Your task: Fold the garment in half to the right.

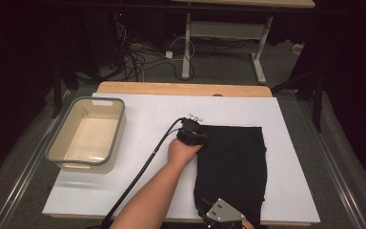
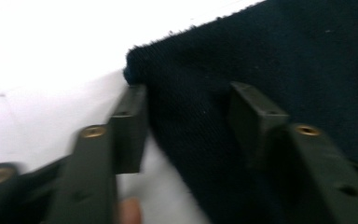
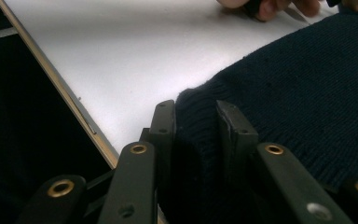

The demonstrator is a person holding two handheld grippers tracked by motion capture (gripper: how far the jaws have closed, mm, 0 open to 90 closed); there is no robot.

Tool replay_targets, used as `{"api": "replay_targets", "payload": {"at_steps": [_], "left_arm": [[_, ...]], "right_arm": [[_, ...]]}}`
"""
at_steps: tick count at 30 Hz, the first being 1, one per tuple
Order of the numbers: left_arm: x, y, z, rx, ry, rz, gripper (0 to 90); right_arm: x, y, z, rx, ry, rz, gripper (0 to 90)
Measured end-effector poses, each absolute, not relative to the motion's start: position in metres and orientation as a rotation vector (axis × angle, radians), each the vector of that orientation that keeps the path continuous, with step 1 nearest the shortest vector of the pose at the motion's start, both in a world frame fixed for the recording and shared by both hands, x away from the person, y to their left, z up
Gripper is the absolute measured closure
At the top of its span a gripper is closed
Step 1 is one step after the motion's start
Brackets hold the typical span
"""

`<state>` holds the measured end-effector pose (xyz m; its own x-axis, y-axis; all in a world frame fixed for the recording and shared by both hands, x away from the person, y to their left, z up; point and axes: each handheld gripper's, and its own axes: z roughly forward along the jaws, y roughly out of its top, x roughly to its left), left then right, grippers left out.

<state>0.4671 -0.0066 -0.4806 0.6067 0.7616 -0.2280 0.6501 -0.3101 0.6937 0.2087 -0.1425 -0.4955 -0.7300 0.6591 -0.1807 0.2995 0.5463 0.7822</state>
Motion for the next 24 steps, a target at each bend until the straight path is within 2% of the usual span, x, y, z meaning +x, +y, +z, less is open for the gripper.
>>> {"api": "replay_targets", "payload": {"at_steps": [2, 5, 15, 24], "left_arm": [[0.467, -0.006, -0.482, 2.028, 1.096, 0.147, 66.9], [0.466, -0.003, -0.481, 2.019, 1.08, 0.158, 73.6], [0.477, 0.022, -0.473, 1.965, 1.088, 0.237, 76.8], [0.492, 0.071, -0.468, 1.964, 1.161, 0.342, 77.6]], "right_arm": [[0.209, -0.142, -0.496, 0.769, 2.327, 1.053, 71.3], [0.209, -0.143, -0.495, 0.76, 2.336, 1.056, 71.4], [0.219, -0.133, -0.485, 0.751, 2.368, 1.126, 71.8], [0.249, -0.102, -0.485, 0.738, 2.41, 1.189, 71.6]]}}
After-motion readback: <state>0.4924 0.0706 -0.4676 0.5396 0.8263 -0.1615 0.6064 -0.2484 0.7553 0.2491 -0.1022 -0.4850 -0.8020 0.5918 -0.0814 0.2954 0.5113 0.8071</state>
